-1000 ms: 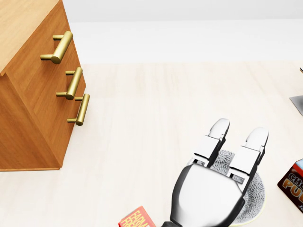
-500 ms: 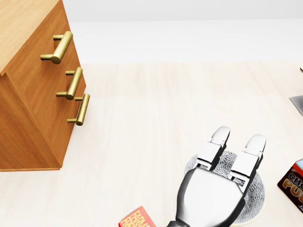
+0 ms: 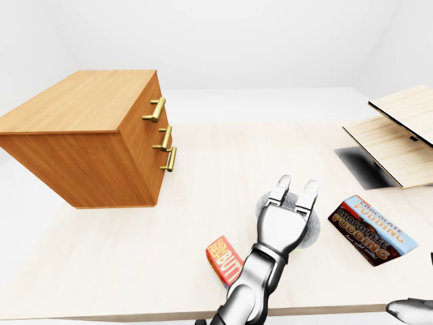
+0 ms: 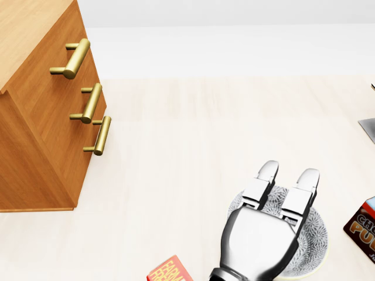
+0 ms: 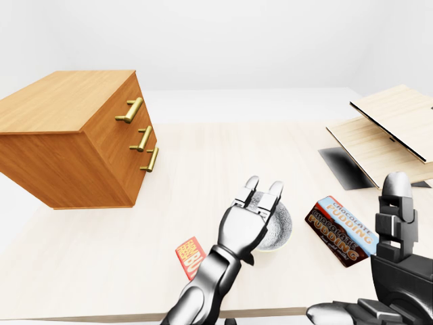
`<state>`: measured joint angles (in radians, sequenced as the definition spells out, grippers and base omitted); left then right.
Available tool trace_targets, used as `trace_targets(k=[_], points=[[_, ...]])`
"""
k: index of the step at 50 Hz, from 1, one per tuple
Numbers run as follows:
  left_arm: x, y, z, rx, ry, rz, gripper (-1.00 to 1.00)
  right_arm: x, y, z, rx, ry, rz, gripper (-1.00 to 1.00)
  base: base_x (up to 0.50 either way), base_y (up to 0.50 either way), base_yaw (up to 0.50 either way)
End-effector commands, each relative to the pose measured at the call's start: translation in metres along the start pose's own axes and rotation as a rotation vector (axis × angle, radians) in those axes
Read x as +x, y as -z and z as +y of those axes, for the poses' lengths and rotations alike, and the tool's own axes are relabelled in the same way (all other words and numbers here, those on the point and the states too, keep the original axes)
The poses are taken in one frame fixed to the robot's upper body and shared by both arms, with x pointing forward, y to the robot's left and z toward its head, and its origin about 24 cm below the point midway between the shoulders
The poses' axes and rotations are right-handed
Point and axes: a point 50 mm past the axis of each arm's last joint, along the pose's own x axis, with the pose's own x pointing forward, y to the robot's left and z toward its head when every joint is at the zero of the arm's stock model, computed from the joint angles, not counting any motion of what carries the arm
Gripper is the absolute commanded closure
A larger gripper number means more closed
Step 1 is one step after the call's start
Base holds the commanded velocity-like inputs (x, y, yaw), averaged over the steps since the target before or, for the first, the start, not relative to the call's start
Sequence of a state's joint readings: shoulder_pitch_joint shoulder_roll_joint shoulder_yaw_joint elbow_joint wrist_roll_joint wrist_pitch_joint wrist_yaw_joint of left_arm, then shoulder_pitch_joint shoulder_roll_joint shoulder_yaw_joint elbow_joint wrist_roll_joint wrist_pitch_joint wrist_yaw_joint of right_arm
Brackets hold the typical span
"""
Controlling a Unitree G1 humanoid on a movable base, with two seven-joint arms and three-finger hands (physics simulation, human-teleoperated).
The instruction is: Close the top drawer of the cabinet and put the bowl on top of it.
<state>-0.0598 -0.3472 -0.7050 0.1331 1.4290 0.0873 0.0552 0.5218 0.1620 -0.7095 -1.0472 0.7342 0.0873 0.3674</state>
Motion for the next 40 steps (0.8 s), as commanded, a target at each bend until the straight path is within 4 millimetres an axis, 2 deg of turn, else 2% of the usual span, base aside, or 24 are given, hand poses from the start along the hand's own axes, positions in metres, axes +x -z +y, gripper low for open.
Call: trace_targets(k=[1, 11, 23, 33, 40], points=[[0.003, 0.008, -0.007, 0.011, 0.021, 0.024, -1.0, -0.001, -0.001, 0.0, 0.002, 0.0, 0.001, -1.0, 0.0, 0.0, 0.0], [0.004, 0.015, -0.015, 0.019, 0.043, 0.043, -1.0, 0.0, -0.003, -0.003, 0.002, 0.007, -0.013, -1.0, 0.0, 0.0, 0.0], [0.006, 0.02, -0.015, 0.019, 0.041, 0.06, -1.0, -0.001, -0.003, -0.003, 0.005, 0.003, -0.009, -1.0, 0.0, 0.0, 0.0], [0.008, 0.03, -0.025, 0.027, 0.061, 0.089, -1.0, 0.0, -0.004, -0.003, 0.004, 0.007, -0.013, -1.0, 0.0, 0.0, 0.0], [0.009, 0.033, -0.024, 0.035, 0.063, 0.093, -1.0, 0.0, -0.004, -0.003, 0.005, 0.009, -0.015, -1.0, 0.0, 0.0, 0.0]])
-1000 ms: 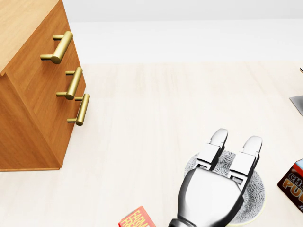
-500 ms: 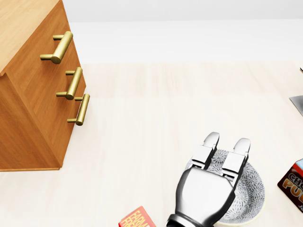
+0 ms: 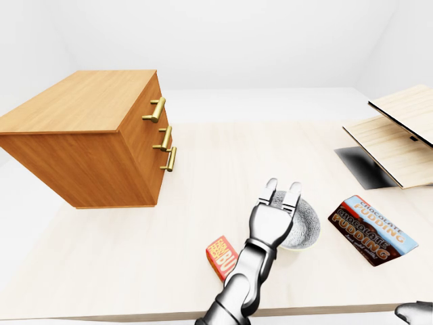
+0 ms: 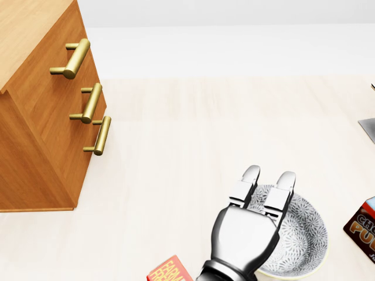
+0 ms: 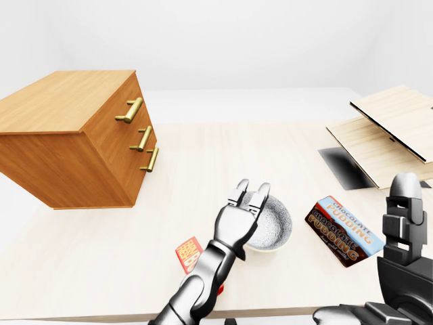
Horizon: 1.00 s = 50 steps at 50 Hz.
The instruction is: Close the top drawer of the cabinet and put the bowl on top of it.
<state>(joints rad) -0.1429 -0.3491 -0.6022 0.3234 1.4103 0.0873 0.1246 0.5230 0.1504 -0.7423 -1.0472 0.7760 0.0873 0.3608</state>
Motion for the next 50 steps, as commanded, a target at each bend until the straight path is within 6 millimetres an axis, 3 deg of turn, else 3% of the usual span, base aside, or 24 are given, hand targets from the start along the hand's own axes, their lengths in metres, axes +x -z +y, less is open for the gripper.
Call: trace_targets(k=[1, 27, 28, 29, 50], points=[[0.002, 0.005, -0.002, 0.011, 0.01, 0.013, -1.0, 0.0, 0.0, 0.0, 0.002, 0.001, 0.0, -1.0, 0.0, 0.0, 0.0], [0.0, 0.005, -0.013, 0.029, 0.032, 0.012, -1.0, 0.0, -0.001, -0.001, 0.001, 0.004, -0.007, -1.0, 0.0, 0.0, 0.0], [0.0, 0.005, -0.013, 0.027, 0.027, 0.013, 0.16, 0.0, -0.001, -0.001, 0.0, 0.004, -0.008, -1.0, 0.0, 0.0, 0.0], [-0.001, 0.006, -0.014, 0.027, 0.031, 0.014, 1.0, 0.001, -0.001, -0.001, 0.0, 0.005, -0.01, -1.0, 0.0, 0.0, 0.0], [-0.003, 0.003, -0.017, 0.028, 0.033, 0.007, 1.0, 0.0, -0.003, -0.002, 0.006, 0.006, -0.013, -1.0, 0.0, 0.0, 0.0]])
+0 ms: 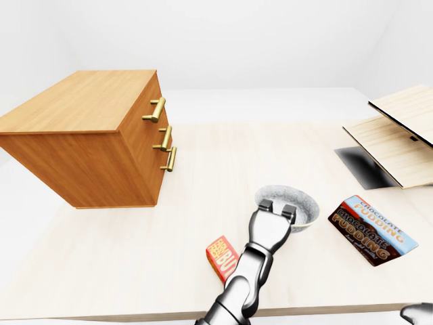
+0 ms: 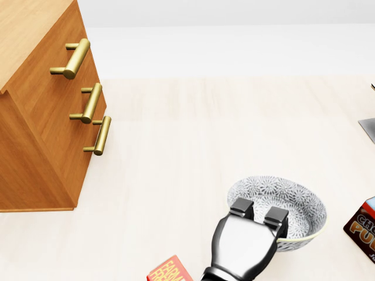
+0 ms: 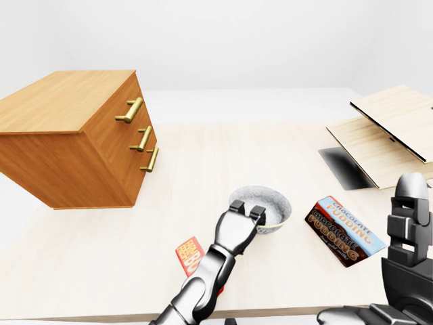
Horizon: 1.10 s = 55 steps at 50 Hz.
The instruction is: Close the top drawer of the cabinet and put the bowl on top of it.
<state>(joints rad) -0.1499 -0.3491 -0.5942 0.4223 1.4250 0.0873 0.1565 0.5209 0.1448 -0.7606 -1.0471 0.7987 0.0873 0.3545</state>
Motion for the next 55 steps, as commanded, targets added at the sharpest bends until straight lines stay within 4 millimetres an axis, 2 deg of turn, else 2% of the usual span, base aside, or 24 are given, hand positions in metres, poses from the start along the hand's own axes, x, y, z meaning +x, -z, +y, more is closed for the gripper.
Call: trace_targets(k=[1, 10, 15, 22, 38, 46, 55], points=[[-0.001, -0.002, 0.002, -0.001, -0.025, -0.008, 1.0, -0.001, -0.001, 0.0, 0.004, -0.002, -0.001, -1.0, 0.0, 0.0, 0.0], [-0.001, -0.002, 0.002, -0.006, -0.026, -0.005, 1.0, -0.001, 0.0, 0.0, 0.003, -0.004, 0.002, -1.0, 0.0, 0.0, 0.0], [0.001, -0.004, 0.012, -0.001, -0.037, -0.014, 1.0, 0.0, 0.0, 0.0, 0.003, -0.004, -0.001, -1.0, 0.0, 0.0, 0.0], [0.001, -0.011, 0.04, 0.017, -0.081, -0.043, 1.0, -0.001, 0.0, 0.0, 0.004, -0.005, 0.002, -1.0, 0.0, 0.0, 0.0], [-0.004, -0.02, 0.075, 0.039, -0.154, -0.07, 1.0, -0.001, 0.004, 0.003, 0.003, -0.015, 0.018, -1.0, 0.0, 0.0, 0.0], [-0.004, -0.016, 0.092, 0.029, -0.162, -0.06, 1.0, 0.0, 0.007, 0.006, 0.0, -0.024, 0.022, -1.0, 0.0, 0.0, 0.0], [-0.008, -0.011, 0.129, 0.054, -0.239, -0.048, 1.0, 0.0, 0.009, 0.008, 0.002, -0.028, 0.033, -1.0, 0.0, 0.0, 0.0]])
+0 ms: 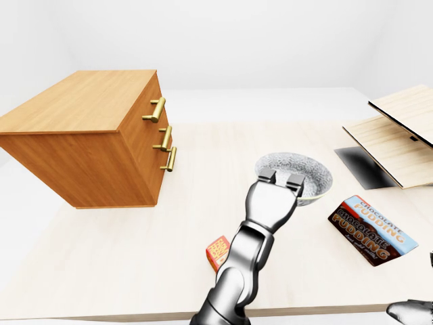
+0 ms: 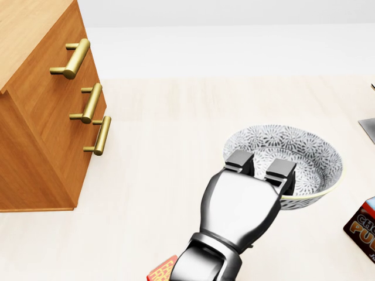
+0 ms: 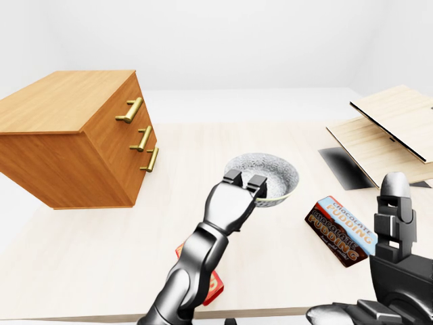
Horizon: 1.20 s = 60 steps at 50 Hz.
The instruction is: Close the top drawer of the cabinet and put the bowl on top of it.
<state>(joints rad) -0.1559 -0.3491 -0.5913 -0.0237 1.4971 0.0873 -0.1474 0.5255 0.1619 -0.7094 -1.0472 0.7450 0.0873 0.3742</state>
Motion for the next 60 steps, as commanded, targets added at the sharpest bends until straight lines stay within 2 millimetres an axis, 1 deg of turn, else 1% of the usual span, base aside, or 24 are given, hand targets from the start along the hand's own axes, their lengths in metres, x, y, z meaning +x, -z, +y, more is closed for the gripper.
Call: trace_targets(k=[1, 5, 7, 8, 10, 14, 15, 21, 22, 28, 33, 37, 40, 44, 49, 51, 58, 60], points=[[-0.001, 0.003, 0.046, 0.034, -0.098, 0.004, 1.0, 0.0, 0.003, 0.002, 0.001, -0.007, 0.013, -1.0, 0.0, 0.0, 0.0], [-0.002, 0.006, 0.064, 0.073, -0.111, 0.02, 1.0, 0.0, 0.003, 0.002, 0.002, -0.007, 0.016, -1.0, 0.0, 0.0, 0.0], [0.0, 0.011, 0.076, 0.077, -0.125, 0.035, 1.0, 0.0, 0.003, 0.003, 0.001, -0.007, 0.016, -1.0, 0.0, 0.0, 0.0], [0.002, 0.016, 0.086, 0.091, -0.133, 0.052, 1.0, 0.0, 0.003, 0.002, 0.001, -0.005, 0.016, -1.0, 0.0, 0.0, 0.0], [0.004, 0.018, 0.091, 0.094, -0.137, 0.059, 1.0, 0.0, 0.003, 0.002, 0.003, -0.005, 0.017, -1.0, 0.0, 0.0, 0.0], [0.004, 0.023, 0.11, 0.108, -0.155, 0.077, 1.0, -0.001, 0.004, 0.003, 0.005, -0.009, 0.025, -1.0, 0.0, 0.0, 0.0], [0.002, 0.023, 0.115, 0.111, -0.173, 0.08, 1.0, -0.001, 0.004, 0.003, 0.005, -0.009, 0.026, -1.0, 0.0, 0.0, 0.0], [-0.001, 0.024, 0.132, 0.131, -0.206, 0.094, 1.0, -0.001, 0.002, 0.002, 0.006, -0.007, 0.021, -1.0, 0.0, 0.0, 0.0], [0.0, 0.026, 0.138, 0.137, -0.222, 0.101, 1.0, -0.001, 0.002, 0.001, 0.006, -0.006, 0.021, -1.0, 0.0, 0.0, 0.0], [0.004, 0.024, 0.154, 0.151, -0.222, 0.098, 1.0, -0.001, 0.002, 0.002, 0.007, -0.008, 0.023, -1.0, 0.0, 0.0, 0.0], [0.004, 0.022, 0.177, 0.169, -0.268, 0.09, 1.0, -0.001, 0.002, 0.002, 0.003, -0.006, 0.019, -1.0, 0.0, 0.0, 0.0], [0.005, 0.022, 0.185, 0.193, -0.293, 0.08, 1.0, -0.001, 0.002, 0.002, 0.002, -0.006, 0.016, -1.0, 0.0, 0.0, 0.0], [0.005, 0.023, 0.199, 0.233, -0.339, 0.087, 1.0, -0.001, 0.002, 0.002, 0.002, -0.007, 0.016, -1.0, 0.0, 0.0, 0.0], [0.004, 0.022, 0.211, 0.275, -0.379, 0.094, 1.0, -0.001, 0.003, 0.002, 0.002, -0.009, 0.018, -1.0, 0.0, 0.0, 0.0], [0.004, 0.027, 0.221, 0.311, -0.404, 0.11, 1.0, 0.0, 0.006, 0.006, 0.0, -0.018, 0.028, -1.0, 0.0, 0.0, 0.0], [0.004, 0.03, 0.228, 0.326, -0.418, 0.116, 1.0, -0.001, 0.008, 0.007, 0.0, -0.022, 0.036, -1.0, 0.0, 0.0, 0.0], [0.006, 0.035, 0.234, 0.354, -0.418, 0.122, 1.0, -0.001, 0.011, 0.011, 0.0, -0.03, 0.05, -1.0, 0.0, 0.0, 0.0], [0.008, 0.041, 0.237, 0.353, -0.409, 0.129, 1.0, -0.001, 0.012, 0.011, -0.001, -0.034, 0.054, -1.0, 0.0, 0.0, 0.0]])
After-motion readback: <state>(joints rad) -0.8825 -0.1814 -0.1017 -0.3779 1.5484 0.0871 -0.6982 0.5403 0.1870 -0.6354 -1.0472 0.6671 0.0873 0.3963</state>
